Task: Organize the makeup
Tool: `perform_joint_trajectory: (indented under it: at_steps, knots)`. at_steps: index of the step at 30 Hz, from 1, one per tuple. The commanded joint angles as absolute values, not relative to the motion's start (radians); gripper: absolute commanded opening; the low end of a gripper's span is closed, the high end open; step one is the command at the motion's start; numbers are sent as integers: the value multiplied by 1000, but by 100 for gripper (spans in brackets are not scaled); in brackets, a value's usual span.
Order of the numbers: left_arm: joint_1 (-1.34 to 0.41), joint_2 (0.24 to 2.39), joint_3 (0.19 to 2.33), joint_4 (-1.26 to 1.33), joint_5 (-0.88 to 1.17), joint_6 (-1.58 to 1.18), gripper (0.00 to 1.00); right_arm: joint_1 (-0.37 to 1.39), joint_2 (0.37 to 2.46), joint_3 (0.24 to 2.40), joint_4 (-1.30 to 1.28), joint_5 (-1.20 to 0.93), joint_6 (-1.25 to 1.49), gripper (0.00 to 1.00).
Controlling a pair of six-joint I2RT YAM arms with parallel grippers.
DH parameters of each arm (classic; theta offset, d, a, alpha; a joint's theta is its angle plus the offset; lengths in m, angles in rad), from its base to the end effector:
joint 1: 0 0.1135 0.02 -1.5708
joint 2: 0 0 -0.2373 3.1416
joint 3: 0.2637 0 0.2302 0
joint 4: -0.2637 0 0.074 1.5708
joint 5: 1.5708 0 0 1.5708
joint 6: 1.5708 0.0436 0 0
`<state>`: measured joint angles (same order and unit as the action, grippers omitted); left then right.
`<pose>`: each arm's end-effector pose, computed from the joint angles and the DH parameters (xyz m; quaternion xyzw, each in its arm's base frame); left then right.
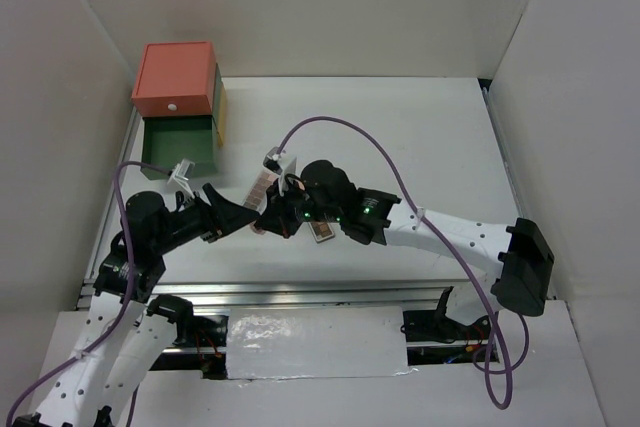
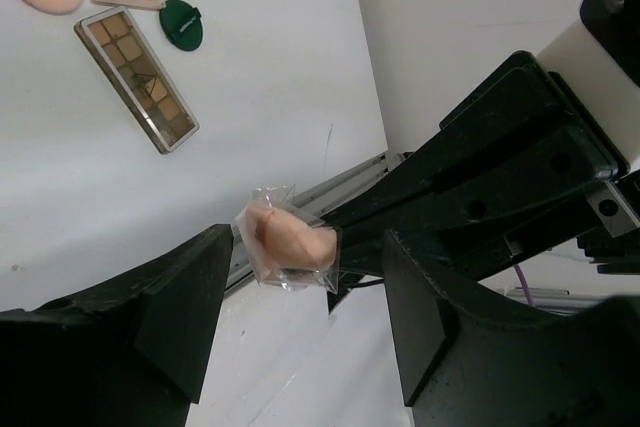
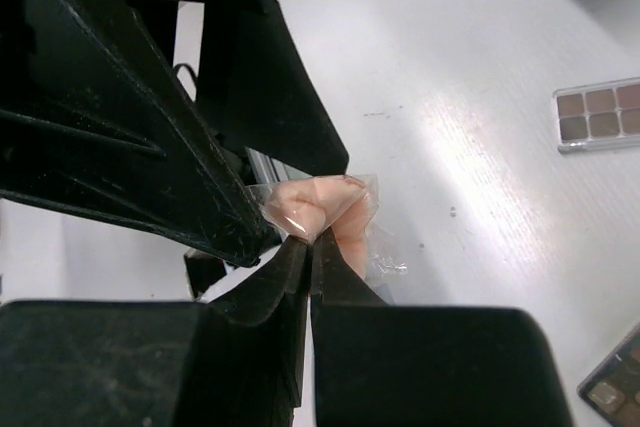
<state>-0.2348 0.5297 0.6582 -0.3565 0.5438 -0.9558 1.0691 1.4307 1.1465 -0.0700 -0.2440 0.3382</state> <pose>0.1274 -0.0537 0.2962 -0.1097 0.7646 -0.5101 0.3782 0.1476 0.2910 0.3034 -0.3560 0.7359 0.4431 0.3679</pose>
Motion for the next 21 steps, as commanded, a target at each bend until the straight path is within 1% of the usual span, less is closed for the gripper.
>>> perform_joint_trajectory:
  at_steps: [1, 6, 11, 14, 15, 17, 18, 21]
  knots:
    - [-238, 532, 681, -347, 531, -976, 73, 1072, 1397, 1197, -45, -180, 314, 2]
    - [-238, 560, 683, -354, 515, -960, 75, 1074, 1394, 1209, -43, -236, 311, 3]
    - [-238, 571, 675, -351, 486, -957, 68, 1072, 1397, 1204, -32, -282, 314, 4]
    - [-238, 575, 676, -353, 479, -954, 55, 1074, 1394, 1206, -34, -279, 318, 4]
    - [-238, 575, 678, -350, 477, -956, 47, 1075, 1396, 1207, -37, -272, 318, 4]
    - [-238, 578, 677, -344, 479, -959, 40, 1074, 1399, 1210, -40, -259, 318, 4]
    - [-238, 580, 675, -341, 480, -959, 34, 1072, 1401, 1213, -43, -258, 319, 4]
    - [-238, 583, 673, -333, 482, -963, 23, 1072, 1417, 1224, -44, -249, 322, 4]
